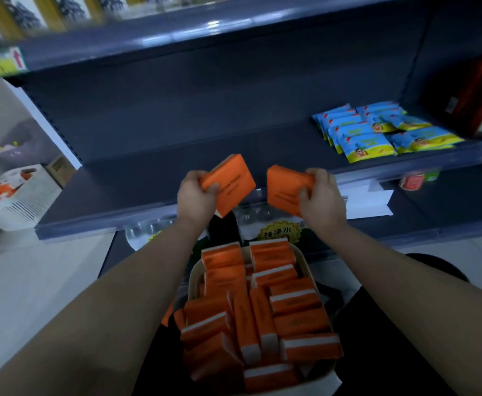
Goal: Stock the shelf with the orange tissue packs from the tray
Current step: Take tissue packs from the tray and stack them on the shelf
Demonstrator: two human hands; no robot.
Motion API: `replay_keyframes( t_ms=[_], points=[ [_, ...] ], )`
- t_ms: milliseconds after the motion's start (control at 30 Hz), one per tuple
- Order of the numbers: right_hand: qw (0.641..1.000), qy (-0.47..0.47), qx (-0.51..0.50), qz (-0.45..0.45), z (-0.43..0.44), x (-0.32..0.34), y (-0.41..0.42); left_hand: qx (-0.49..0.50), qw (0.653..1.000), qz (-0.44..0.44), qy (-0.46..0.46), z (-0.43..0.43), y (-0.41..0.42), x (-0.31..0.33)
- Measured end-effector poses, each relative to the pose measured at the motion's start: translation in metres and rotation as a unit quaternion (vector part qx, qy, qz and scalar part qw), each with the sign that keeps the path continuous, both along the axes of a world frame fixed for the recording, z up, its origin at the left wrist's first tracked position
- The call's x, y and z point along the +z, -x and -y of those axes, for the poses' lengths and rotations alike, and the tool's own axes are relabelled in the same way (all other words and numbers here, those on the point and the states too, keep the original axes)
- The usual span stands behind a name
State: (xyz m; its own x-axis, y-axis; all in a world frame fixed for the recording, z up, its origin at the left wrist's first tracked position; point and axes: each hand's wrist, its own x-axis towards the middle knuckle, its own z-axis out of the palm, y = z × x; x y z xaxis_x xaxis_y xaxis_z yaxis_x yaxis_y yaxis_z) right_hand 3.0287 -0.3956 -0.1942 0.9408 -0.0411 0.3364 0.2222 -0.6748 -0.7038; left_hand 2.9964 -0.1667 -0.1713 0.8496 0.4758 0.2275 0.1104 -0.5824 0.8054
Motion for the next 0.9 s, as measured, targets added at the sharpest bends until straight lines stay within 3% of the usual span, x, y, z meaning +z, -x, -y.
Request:
replay_keyframes(
  t_ms=[233,500,767,900],
  points=[
    [0.996,-0.083,0.017,0.021,0.005,0.003,-0.040,0.011,0.997,0.009,0.080,0.005,-0.040,0.009],
    [0.992,-0.094,0.081,0.037,0.002,0.006,-0.084,0.012,0.998,0.014,0.056,-0.004,-0.095,0.001],
    [0.994,-0.105,0.025,0.019,0.001,-0.004,-0.120,-0.007,0.999,-0.031,0.011,-0.008,-0.142,-0.015],
    [0.994,-0.105,-0.015,0.036,0.001,-0.012,-0.135,-0.030,0.998,-0.039,0.035,0.001,-0.171,-0.018]
  ],
)
